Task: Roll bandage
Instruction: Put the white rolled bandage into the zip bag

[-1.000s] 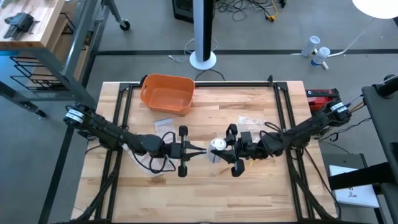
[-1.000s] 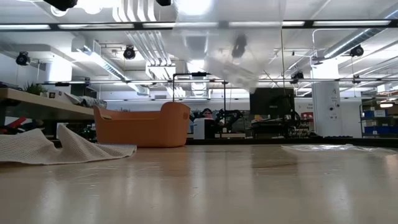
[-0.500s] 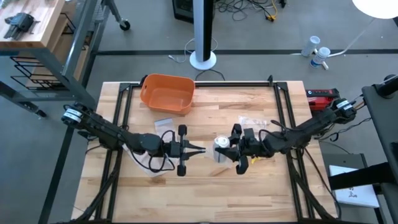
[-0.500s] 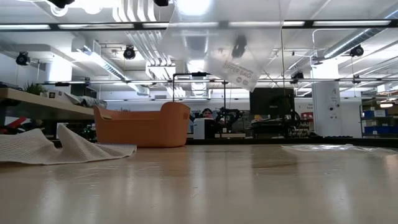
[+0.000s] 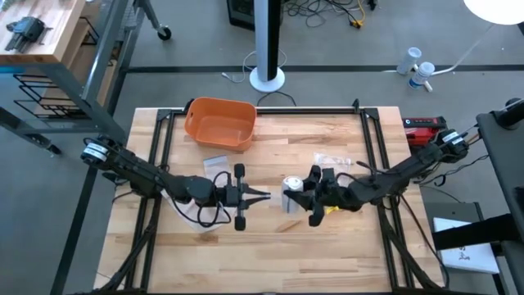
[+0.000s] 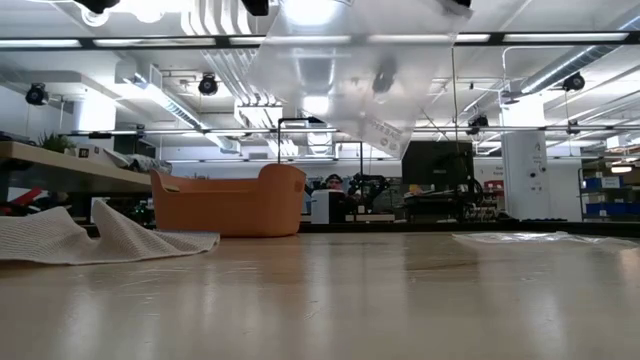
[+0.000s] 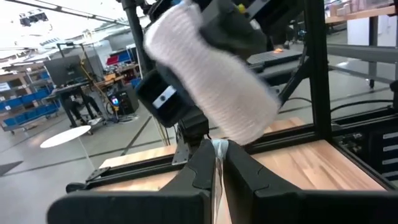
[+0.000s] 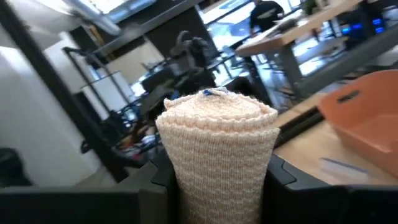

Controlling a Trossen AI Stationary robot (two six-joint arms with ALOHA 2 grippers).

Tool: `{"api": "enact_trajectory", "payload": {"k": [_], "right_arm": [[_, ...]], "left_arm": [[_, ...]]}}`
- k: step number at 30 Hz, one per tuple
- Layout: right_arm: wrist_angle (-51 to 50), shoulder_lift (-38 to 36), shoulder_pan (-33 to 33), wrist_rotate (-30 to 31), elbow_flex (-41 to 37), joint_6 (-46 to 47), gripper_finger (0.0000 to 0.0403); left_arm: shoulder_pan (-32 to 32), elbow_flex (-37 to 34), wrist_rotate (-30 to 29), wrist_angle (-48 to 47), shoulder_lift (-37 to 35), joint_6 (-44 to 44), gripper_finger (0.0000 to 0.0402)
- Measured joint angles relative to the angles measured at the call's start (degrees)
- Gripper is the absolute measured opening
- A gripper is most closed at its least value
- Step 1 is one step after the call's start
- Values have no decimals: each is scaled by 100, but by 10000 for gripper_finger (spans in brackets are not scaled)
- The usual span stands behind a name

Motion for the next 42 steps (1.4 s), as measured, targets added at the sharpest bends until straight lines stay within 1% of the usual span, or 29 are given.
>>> {"api": "enact_trajectory", "payload": {"k": [5, 19, 25, 33, 39, 42], "right_arm": [[20, -2, -7, 392, -17, 26, 116], [111, -15, 4, 414, -19, 195, 113], [116, -153, 29, 409, -21, 206, 115], [63, -103, 28, 417, -23, 338, 113], [76, 37, -9, 769, -36, 485, 116], [101, 116, -58, 837, -36, 698, 113]], "left_arm": [[-92, 6, 14, 4, 0, 91, 7], [-129, 52, 85, -14, 0, 153, 7], [-129, 48, 105, -46, 0, 114, 7], [-134, 46, 157, 59, 0, 105, 7], [-134, 57, 468, 100, 0, 103, 7], [-134, 57, 428, 102, 0, 85, 7]]}}
